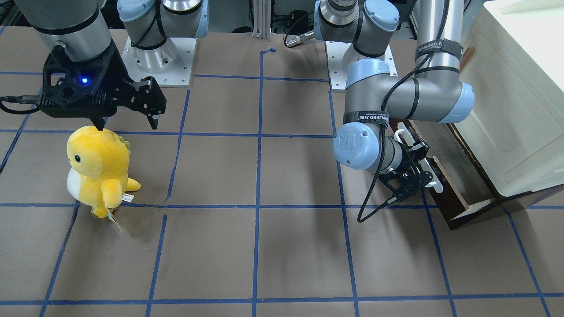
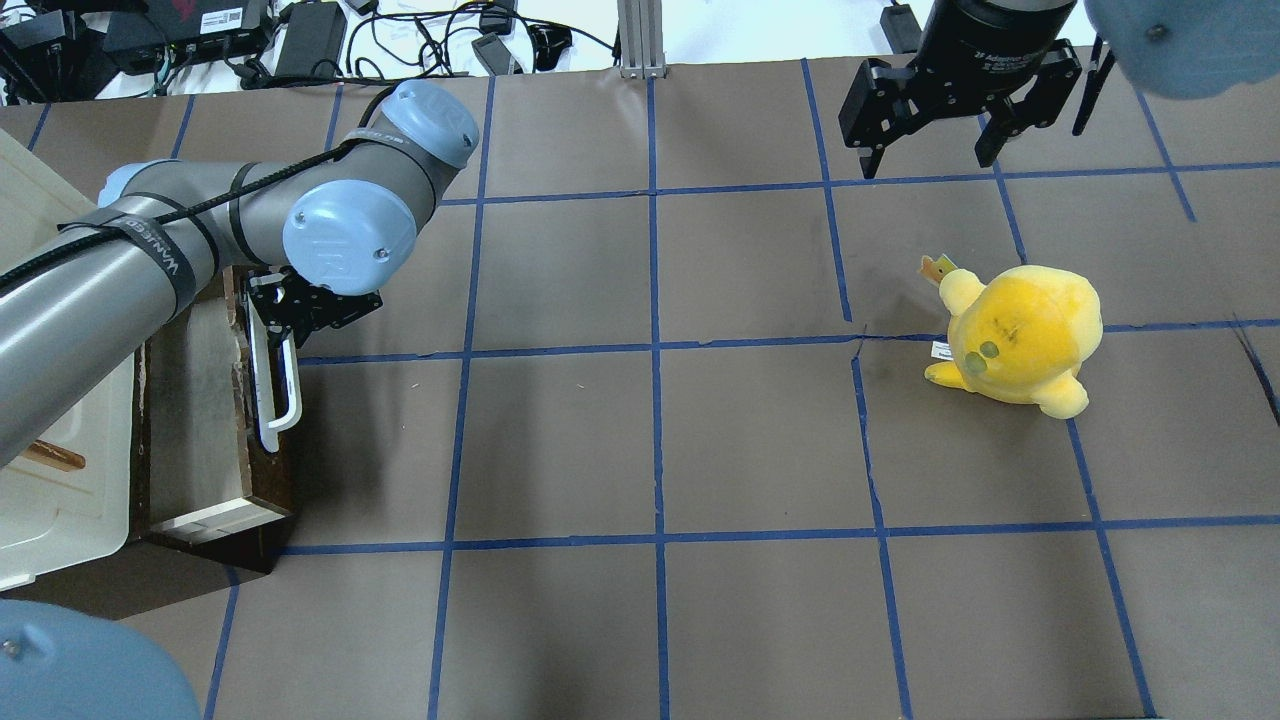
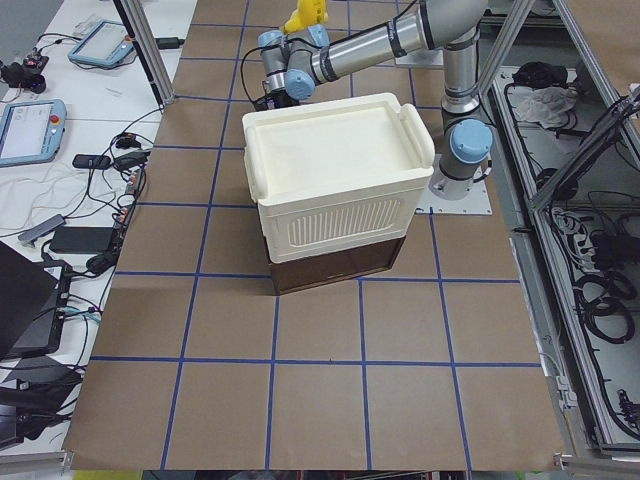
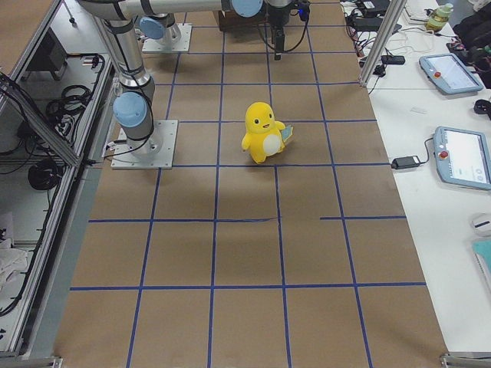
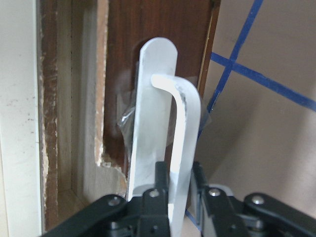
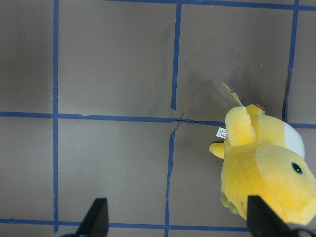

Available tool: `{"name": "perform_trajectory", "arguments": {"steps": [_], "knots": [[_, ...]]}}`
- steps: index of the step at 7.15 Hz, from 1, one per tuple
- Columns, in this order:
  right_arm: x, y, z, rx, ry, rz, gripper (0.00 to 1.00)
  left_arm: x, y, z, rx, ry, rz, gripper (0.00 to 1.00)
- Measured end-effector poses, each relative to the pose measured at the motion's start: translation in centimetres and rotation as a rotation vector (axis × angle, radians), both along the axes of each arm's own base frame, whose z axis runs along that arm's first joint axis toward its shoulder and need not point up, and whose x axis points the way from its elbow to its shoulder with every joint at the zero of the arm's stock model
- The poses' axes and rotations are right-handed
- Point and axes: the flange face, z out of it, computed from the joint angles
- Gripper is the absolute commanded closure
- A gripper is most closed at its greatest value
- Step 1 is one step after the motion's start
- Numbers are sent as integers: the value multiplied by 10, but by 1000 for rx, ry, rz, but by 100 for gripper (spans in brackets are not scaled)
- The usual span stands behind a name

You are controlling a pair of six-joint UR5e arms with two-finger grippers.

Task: Pull drawer sideways
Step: 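Pull the handle with the left gripper, sliding the drawer out from the cabinet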

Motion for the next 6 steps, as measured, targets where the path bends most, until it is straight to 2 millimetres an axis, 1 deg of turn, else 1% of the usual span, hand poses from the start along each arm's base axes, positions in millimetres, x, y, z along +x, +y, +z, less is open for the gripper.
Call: {"name": "perform_trajectory", "arguments": {"steps": [5, 6], "knots": [[0, 0, 0, 0, 0, 0, 0, -18, 2, -1, -17, 6, -8, 99], [0, 0, 0, 0, 0, 0, 0, -24, 3, -2, -23, 5, -12, 99]]}}
